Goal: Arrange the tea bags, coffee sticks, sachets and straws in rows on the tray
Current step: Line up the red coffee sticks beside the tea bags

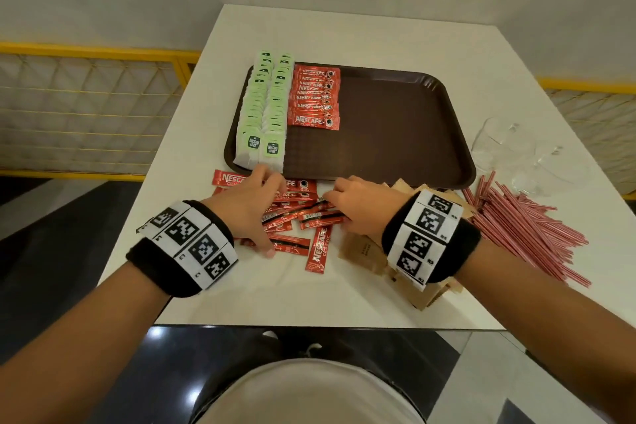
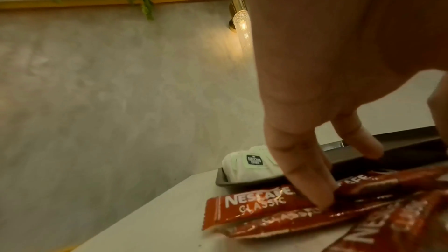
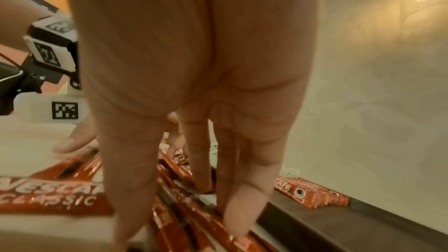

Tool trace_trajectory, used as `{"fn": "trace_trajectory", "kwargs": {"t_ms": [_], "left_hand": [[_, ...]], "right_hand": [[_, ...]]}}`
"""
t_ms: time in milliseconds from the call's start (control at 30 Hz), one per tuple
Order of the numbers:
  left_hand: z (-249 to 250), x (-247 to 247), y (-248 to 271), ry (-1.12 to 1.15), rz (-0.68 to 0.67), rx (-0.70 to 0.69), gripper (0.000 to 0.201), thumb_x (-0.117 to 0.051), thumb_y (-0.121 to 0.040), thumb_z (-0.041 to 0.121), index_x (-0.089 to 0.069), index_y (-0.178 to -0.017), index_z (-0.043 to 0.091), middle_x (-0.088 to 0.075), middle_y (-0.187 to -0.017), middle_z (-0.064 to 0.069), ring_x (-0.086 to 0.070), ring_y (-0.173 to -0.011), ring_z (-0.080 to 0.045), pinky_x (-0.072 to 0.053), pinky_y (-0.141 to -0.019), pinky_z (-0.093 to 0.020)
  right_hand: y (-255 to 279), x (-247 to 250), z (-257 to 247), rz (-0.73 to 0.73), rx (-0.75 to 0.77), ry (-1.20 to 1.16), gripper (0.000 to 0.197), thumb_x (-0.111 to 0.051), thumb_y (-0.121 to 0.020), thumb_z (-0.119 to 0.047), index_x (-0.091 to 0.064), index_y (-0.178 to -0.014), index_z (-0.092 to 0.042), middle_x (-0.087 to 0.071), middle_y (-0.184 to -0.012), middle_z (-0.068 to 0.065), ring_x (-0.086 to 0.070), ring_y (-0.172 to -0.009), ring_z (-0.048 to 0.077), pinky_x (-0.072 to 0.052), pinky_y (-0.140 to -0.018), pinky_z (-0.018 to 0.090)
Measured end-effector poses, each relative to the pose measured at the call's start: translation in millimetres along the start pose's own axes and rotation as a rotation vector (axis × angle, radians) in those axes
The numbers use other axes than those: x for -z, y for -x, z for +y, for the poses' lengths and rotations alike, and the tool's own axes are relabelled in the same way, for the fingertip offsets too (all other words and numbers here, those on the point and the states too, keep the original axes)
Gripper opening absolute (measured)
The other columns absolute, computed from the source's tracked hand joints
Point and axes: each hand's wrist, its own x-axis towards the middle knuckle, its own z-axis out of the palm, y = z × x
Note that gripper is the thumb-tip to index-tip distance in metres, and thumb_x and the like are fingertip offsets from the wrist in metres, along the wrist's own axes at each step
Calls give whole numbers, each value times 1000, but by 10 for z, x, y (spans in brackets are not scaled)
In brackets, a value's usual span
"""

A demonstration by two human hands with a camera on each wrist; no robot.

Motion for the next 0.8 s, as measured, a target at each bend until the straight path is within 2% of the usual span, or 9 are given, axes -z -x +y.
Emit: {"fn": "trace_trajectory", "kwargs": {"t_ms": [67, 167, 233, 333, 433, 533, 633, 733, 800], "left_hand": [[-29, 0, 20, 39, 31, -22, 90, -89, -54, 33, -30, -121, 22, -25, -124, 3, -37, -117, -16, -41, -100, -33], [-100, 36, 40, -67, 90, -30, 98, -87, -52, 45, -29, -128, 22, -25, -128, 2, -28, -121, -15, -28, -105, -32], [-158, 34, 54, -152, 68, 12, 105, -86, -51, 50, -26, -133, 20, -25, -132, 0, -27, -124, -18, -24, -106, -35], [-211, -16, 65, -183, 53, 49, 113, -85, -52, 51, -20, -138, 17, -22, -137, -1, -29, -126, -21, -25, -107, -38], [-222, -40, 75, -114, 57, 50, 115, -85, -56, 45, -15, -143, 16, -23, -136, -2, -30, -126, -20, -29, -108, -38], [-246, -51, 71, -78, 1, 63, 118, -82, -62, 45, -8, -148, 15, -25, -139, -4, -28, -130, -21, -30, -109, -38], [-254, -44, 66, -109, -54, 70, 107, -78, -66, 50, -14, -147, 18, -25, -140, -5, -28, -129, -22, -28, -110, -39], [-224, -18, 75, -169, 8, 34, 97, -77, -65, 52, -25, -141, 20, -26, -133, -3, -25, -125, -21, -24, -108, -37], [-219, -18, 62, -167, 39, 2, 100, -78, -63, 51, -24, -141, 19, -24, -135, -2, -24, -127, -20, -23, -110, -37]], "right_hand": [[-69, -12, -29, 28, 20, 36, 39, -51, -94, -18, -46, -132, -10, -46, -126, 8, -46, -113, 24, -47, -92, 37], [-145, -19, -57, 49, 50, 61, 37, -49, -95, -16, -46, -131, -9, -45, -129, 8, -44, -115, 23, -46, -93, 34], [-177, -6, -85, 66, 67, 66, 38, -48, -96, -18, -45, -132, -10, -44, -131, 7, -43, -117, 23, -45, -94, 34], [-214, 9, -131, 109, 93, 93, 38, -46, -97, -17, -41, -134, -11, -45, -132, 6, -43, -118, 22, -44, -94, 34], [-260, 9, -154, 129, 118, 122, 40, -48, -96, -15, -39, -134, -13, -47, -131, 4, -42, -118, 20, -42, -93, 35], [-287, 30, -152, 113, 145, 140, 40, -50, -95, -16, -39, -134, -17, -47, -134, 0, -40, -121, 19, -39, -93, 35], [-266, 63, -168, 85, 159, 162, 40, -48, -96, -15, -40, -135, -18, -44, -135, -1, -37, -123, 18, -35, -94, 34], [-198, 130, -158, 128, 124, 151, 34, -44, -97, -15, -41, -131, -18, -46, -130, 0, -41, -119, 18, -33, -94, 34], [-94, 230, -127, 174, 58, 50, 26, -41, -98, -17, -42, -124, -17, -50, -123, 0, -46, -112, 18, -33, -93, 33]]}}
